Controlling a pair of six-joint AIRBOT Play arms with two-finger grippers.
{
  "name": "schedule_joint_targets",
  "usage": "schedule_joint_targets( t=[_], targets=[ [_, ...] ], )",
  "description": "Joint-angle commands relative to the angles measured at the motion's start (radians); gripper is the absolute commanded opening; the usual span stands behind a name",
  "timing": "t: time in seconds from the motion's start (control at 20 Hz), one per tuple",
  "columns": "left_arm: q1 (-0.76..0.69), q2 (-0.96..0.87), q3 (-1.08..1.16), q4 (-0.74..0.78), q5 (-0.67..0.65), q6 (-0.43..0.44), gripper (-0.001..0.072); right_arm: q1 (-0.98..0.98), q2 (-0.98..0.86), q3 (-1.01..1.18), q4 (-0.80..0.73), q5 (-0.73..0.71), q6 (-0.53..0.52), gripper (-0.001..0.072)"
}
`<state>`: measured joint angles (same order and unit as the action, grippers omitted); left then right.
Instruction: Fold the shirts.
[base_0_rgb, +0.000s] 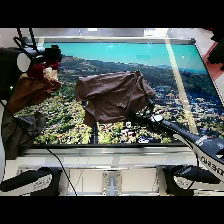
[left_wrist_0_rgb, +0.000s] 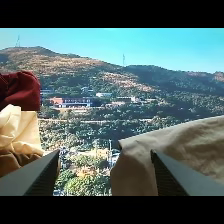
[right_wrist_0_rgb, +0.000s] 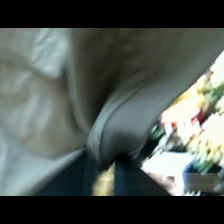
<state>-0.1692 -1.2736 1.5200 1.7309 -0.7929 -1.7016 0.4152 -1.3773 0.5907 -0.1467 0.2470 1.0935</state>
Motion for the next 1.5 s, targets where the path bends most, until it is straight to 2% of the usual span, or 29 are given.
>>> schedule_joint_targets(
  t=[0.0, 0.1, 0.15, 0.25, 0.3, 0.35, 0.4, 0.55, 0.65, 0.85, 1.1, 1.4, 1.45],
  targets=[
    [0.002, -0.017, -0.006, 0.006, -0.01, 0.028, 0.0646, 0.008, -0.011, 0.079, 0.026, -0.026, -0.069, 0.0036],
    [0.019, -0.023, -0.069, 0.025, 0.019, -0.007, 0.0646, 0.002, 0.007, 0.143, 0.011, -0.009, -0.135, 0.0035],
    [0.043, -0.023, -0.119, 0.024, 0.038, -0.079, 0.0646, -0.006, 0.026, 0.166, -0.013, -0.004, -0.138, 0.0035],
    [0.118, -0.023, -0.262, -0.007, 0.055, -0.319, 0.0644, -0.047, 0.082, 0.196, -0.088, 0.026, -0.137, 0.0035],
    [0.149, -0.023, -0.337, -0.07, 0.056, -0.408, 0.0593, -0.075, 0.109, 0.205, -0.124, 0.065, -0.132, 0.0034],
    [0.173, -0.023, -0.408, -0.191, 0.058, -0.422, 0.0521, -0.109, 0.137, 0.211, -0.159, 0.116, -0.113, 0.0034],
    [0.187, -0.023, -0.474, -0.352, 0.063, -0.361, 0.0476, -0.141, 0.159, 0.211, -0.182, 0.171, -0.089, 0.0034],
    [0.186, -0.034, -0.599, -0.797, 0.085, -0.14, 0.0476, -0.197, 0.178, 0.211, -0.248, 0.289, -0.041, 0.0034],
    [0.186, -0.059, -0.632, -0.957, 0.115, -0.079, 0.0484, -0.197, 0.178, 0.211, -0.265, 0.298, -0.041, 0.0034],
    [0.179, -0.145, -0.633, -1.064, 0.077, -0.082, 0.0515, -0.197, 0.178, 0.211, -0.265, 0.296, -0.043, 0.0034],
    [0.114, -0.224, -0.632, -1.231, 0.214, -0.08, 0.0515, -0.197, 0.181, 0.211, -0.265, 0.293, -0.043, 0.0035],
    [0.106, -0.243, -0.632, -1.217, 0.311, -0.077, 0.0512, -0.198, 0.182, 0.211, -0.265, 0.274, -0.047, 0.0035],
    [0.106, -0.248, -0.632, -1.196, 0.32, -0.077, 0.049, -0.198, 0.182, 0.211, -0.265, 0.269, -0.047, 0.0035]
  ],
)
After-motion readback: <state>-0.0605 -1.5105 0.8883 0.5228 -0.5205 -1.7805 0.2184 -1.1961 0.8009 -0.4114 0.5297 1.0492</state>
